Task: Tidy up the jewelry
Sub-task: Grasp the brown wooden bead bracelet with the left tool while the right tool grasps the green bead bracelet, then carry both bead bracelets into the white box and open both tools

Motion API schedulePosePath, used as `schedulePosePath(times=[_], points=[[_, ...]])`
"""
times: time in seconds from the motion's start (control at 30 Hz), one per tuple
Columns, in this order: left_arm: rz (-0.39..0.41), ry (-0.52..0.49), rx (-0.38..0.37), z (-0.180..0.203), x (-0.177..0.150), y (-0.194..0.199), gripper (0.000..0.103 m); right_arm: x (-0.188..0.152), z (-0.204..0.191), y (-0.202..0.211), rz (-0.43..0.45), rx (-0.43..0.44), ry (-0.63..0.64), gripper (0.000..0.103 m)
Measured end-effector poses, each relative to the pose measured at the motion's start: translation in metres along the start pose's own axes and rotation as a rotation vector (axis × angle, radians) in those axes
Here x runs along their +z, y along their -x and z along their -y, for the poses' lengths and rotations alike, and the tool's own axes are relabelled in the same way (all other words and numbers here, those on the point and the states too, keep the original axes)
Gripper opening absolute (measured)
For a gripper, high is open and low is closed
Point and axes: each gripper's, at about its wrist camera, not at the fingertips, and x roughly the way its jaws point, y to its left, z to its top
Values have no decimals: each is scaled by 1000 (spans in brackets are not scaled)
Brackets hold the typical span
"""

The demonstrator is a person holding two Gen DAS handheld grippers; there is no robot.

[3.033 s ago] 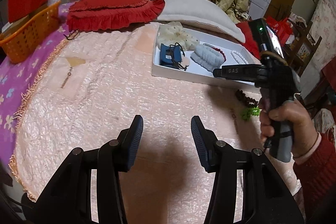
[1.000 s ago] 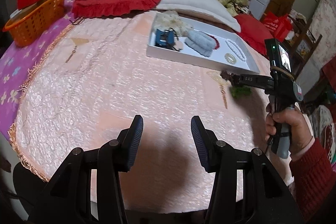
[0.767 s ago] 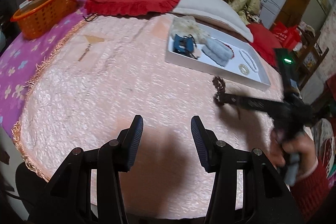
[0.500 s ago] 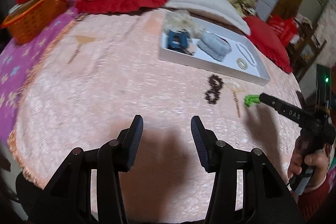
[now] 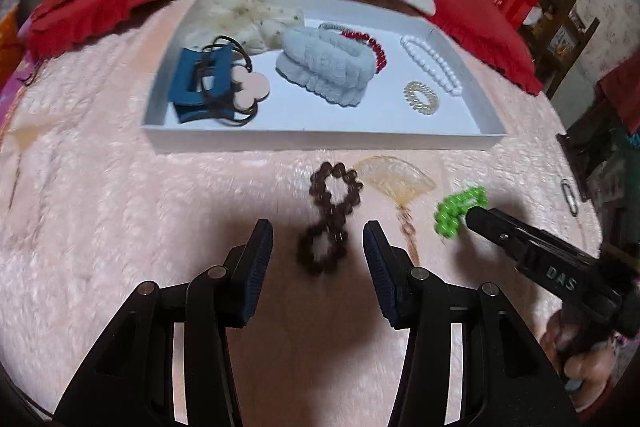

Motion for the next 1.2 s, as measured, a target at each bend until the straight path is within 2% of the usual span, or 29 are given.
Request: schedulePosePath(times=[0.03, 0.07, 0.17, 0.2, 0.23, 0.3, 0.37, 0.53, 0.7, 0.9, 1.2], points=[[-6, -5, 6, 2, 2, -4, 33, 4, -3, -3, 6, -16, 7, 43], [-26, -13, 10, 3, 6, -12, 28, 6, -5, -6, 8, -25, 14, 43], [-36, -14, -2, 4, 12, -23, 24, 12, -16, -14, 19, -68, 62, 42], [-38, -15, -10, 5, 14, -26, 18, 13, -19, -16, 24, -86, 82, 41], [-31, -12, -27, 4, 14, -26, 11, 13, -24, -19, 29, -108, 107, 33], [-34, -18, -32, 5, 14, -25, 10, 11, -30, -22, 40, -139, 154, 21], [-18, -32, -15, 7, 10, -17, 10, 10, -29, -22, 37, -105, 164, 9], [43, -54, -59, 12, 0, 22, 10, 10, -10, -5, 49, 39, 48, 8], [99, -71, -114, 16, -11, 70, 10, 8, 1, 27, 91, 107, -16, 8], [141, -46, -189, 18, -18, 119, 7, 2, 1, 65, 143, 150, -31, 8], [215, -77, -213, 27, -17, 172, 7, -3, -11, 97, 187, 168, 4, 8]])
